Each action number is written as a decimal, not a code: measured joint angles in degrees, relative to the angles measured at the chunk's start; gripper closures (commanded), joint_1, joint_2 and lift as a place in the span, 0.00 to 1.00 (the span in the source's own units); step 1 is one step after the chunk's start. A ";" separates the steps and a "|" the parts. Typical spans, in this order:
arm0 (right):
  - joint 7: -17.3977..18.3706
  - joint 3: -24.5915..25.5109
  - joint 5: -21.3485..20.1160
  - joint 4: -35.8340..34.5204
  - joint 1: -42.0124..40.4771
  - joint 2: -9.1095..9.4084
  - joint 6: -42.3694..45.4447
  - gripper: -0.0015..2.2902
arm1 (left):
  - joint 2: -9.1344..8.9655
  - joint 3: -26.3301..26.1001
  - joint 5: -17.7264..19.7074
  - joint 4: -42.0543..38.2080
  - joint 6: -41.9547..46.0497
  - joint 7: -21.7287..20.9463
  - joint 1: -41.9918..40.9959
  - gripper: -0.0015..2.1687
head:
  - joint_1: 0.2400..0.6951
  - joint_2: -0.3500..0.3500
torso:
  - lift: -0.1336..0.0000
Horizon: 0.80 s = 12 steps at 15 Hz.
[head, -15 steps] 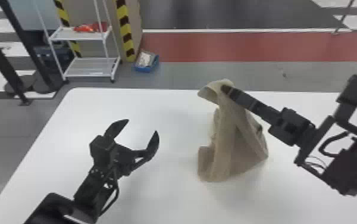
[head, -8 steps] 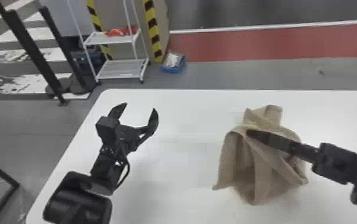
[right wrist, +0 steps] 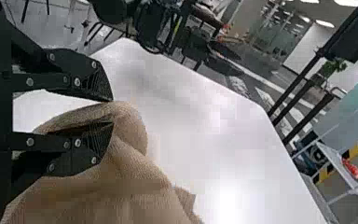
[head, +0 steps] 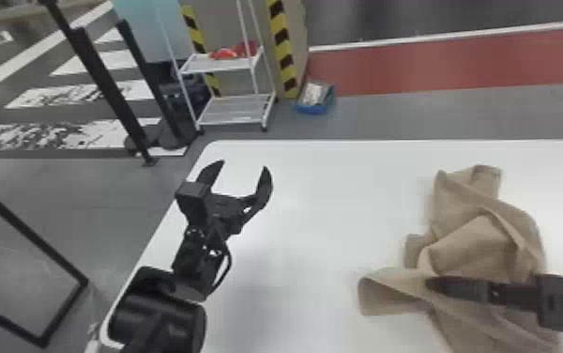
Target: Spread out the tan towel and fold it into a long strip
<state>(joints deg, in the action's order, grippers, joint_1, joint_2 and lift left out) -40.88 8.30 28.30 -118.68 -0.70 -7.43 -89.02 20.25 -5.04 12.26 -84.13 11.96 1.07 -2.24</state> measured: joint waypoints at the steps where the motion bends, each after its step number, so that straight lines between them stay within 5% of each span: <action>1: -0.55 3.76 -0.10 0.57 -0.78 -0.16 -0.05 0.02 | 0.20 -0.04 -0.15 -1.19 -0.16 -0.11 -1.05 0.04 | 1.00 0.83 | 0.07; 7: -4.00 26.72 0.84 4.57 -6.35 -2.22 0.68 0.02 | 0.75 -0.77 -0.49 -5.48 -2.58 -0.47 -3.10 0.04 | 1.00 0.53 | 0.07; 12: -9.81 37.67 -3.39 10.51 -12.17 -3.77 26.90 0.08 | 0.76 -0.85 2.10 -13.22 -6.59 -4.27 -7.86 0.08 | 1.00 0.21 | 0.07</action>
<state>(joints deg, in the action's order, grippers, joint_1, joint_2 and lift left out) -50.69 45.96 24.91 -108.17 -12.87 -11.20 -62.12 21.01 -5.88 14.36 -97.35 5.36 -3.20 -10.10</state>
